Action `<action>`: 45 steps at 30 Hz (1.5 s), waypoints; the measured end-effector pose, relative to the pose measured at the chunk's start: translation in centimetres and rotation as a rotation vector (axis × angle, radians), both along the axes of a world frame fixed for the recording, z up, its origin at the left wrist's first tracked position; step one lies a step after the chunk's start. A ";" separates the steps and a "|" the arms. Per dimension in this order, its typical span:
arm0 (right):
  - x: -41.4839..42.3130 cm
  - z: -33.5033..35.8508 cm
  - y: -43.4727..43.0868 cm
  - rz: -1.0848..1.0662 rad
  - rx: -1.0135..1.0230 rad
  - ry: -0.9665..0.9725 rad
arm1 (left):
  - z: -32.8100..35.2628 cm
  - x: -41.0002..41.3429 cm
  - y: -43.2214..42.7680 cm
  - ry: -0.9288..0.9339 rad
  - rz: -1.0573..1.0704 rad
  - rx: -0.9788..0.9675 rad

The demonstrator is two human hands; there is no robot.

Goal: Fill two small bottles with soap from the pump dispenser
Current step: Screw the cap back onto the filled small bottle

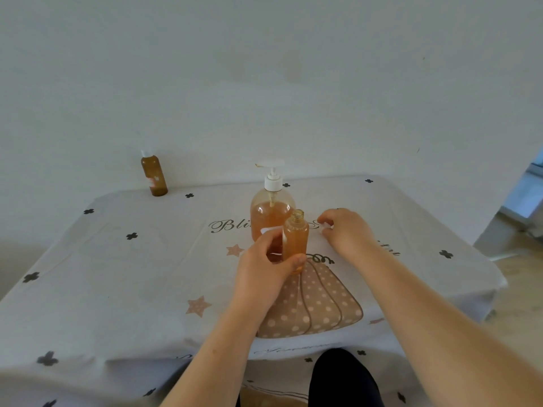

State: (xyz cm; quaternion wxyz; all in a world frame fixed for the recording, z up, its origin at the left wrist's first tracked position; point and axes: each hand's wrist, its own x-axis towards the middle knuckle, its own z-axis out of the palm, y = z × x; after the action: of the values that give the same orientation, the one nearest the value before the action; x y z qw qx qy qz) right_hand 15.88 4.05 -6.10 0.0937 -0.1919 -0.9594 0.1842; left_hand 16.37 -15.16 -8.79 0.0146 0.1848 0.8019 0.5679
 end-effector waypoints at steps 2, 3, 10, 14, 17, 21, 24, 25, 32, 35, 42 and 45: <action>0.5 0.6 -0.1 0.011 -0.064 0.103 | -0.1 0.0 0.0 0.000 -0.001 0.002; 0.7 1.2 -0.2 0.018 -0.104 0.168 | -0.1 0.0 -0.1 -0.001 -0.002 0.007; 3.7 7.5 -1.9 0.214 -0.385 0.364 | 0.0 0.2 -0.1 0.011 -0.004 -0.016; 5.0 9.3 -3.0 0.378 -0.369 0.269 | 0.1 0.2 -0.1 0.008 -0.009 -0.012; 5.0 9.5 -3.6 0.426 -0.296 0.188 | 0.1 0.2 -0.1 0.012 -0.011 -0.004; 4.9 9.2 -3.9 0.436 -0.241 0.130 | 0.1 0.2 -0.1 0.010 -0.023 -0.005; 4.9 9.3 -4.1 0.437 -0.226 0.116 | 0.2 0.0 -0.2 0.011 -0.040 -0.020; 4.9 9.3 -4.2 0.431 -0.219 0.112 | 0.3 -0.1 -0.3 0.011 -0.046 -0.028; 4.5 9.3 -4.7 0.360 -0.189 0.113 | 0.4 -0.2 -0.6 0.006 -0.070 -0.029; 4.2 9.2 -5.1 0.324 -0.143 0.103 | 0.5 -0.2 -0.6 0.016 -0.066 -0.048; 4.3 10.2 -5.4 0.399 -0.019 0.006 | 0.3 -0.3 -0.6 0.015 -0.060 -0.060; 4.5 10.6 -5.4 0.441 -0.007 -0.033 | 0.3 -0.3 -0.5 0.003 -0.055 -0.063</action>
State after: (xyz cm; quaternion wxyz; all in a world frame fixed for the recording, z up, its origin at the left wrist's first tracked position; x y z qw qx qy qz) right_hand 20.39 -1.32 4.51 0.0345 0.0194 -0.9789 0.2004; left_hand 16.08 -15.64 -8.49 0.0346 0.2071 0.8140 0.5417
